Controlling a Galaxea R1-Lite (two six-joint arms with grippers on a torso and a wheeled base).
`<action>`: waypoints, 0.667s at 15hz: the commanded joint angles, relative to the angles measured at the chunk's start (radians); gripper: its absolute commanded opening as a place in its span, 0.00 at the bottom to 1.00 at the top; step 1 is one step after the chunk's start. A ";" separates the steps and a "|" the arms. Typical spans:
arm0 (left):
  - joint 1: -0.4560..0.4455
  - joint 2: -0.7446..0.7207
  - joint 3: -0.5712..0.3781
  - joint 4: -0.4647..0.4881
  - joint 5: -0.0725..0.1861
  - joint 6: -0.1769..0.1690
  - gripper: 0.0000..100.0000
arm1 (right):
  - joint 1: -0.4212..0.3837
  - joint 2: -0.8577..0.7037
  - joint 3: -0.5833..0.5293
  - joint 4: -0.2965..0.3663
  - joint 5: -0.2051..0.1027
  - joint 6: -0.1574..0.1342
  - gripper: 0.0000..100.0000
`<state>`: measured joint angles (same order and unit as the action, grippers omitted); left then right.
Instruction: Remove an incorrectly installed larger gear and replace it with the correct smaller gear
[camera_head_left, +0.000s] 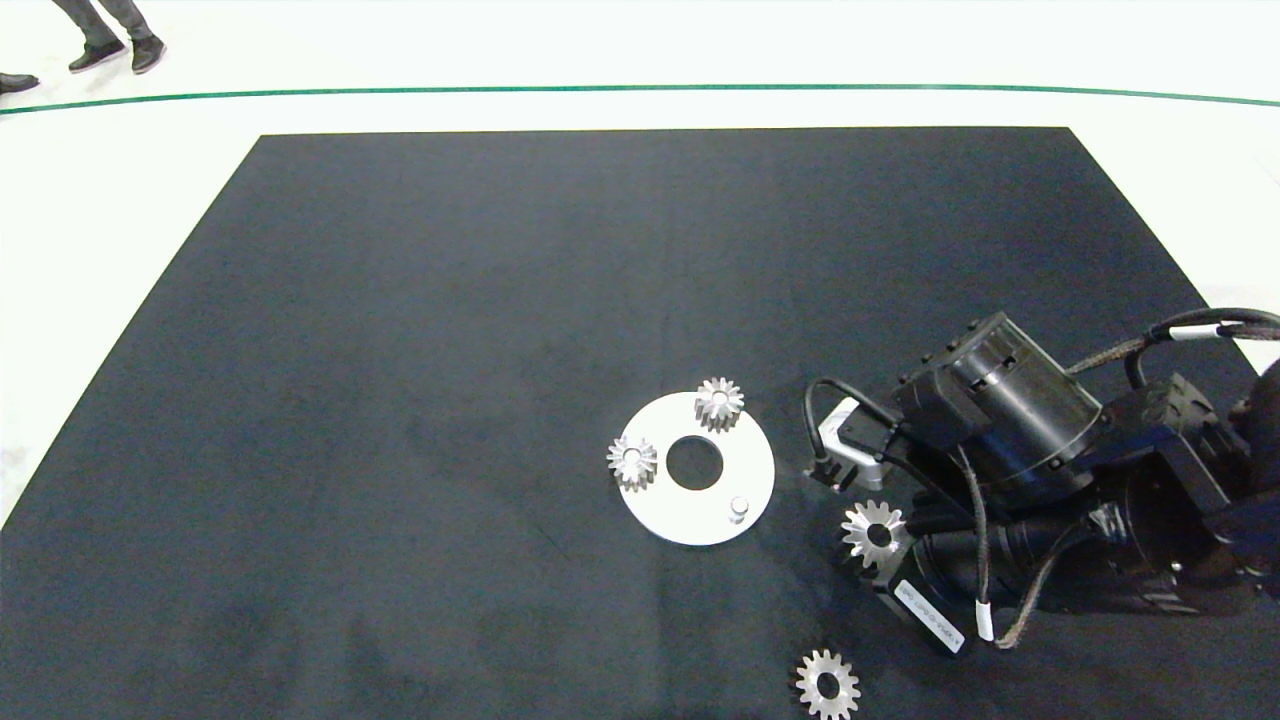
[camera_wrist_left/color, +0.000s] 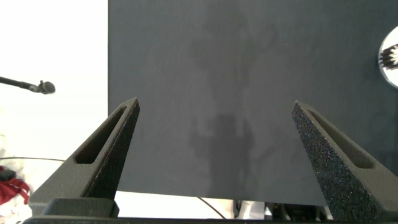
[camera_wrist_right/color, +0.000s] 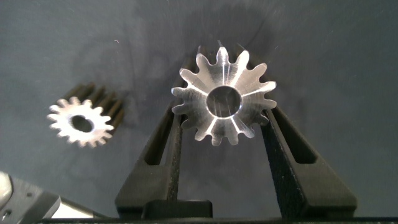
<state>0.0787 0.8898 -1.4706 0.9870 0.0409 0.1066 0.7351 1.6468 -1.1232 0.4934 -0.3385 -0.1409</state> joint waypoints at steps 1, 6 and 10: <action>0.001 -0.014 0.003 0.007 0.001 0.002 1.00 | -0.017 -0.004 0.097 -0.092 -0.002 -0.002 0.13; 0.001 -0.014 0.001 0.005 0.002 0.002 1.00 | -0.017 -0.007 0.103 -0.096 -0.002 -0.002 1.00; 0.000 -0.015 0.001 0.005 0.001 0.004 1.00 | 0.009 -0.104 0.108 -0.085 -0.004 -0.005 1.00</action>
<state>0.0783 0.8749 -1.4696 0.9870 0.0409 0.1100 0.7277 1.5957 -1.0189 0.4006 -0.3396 -0.1438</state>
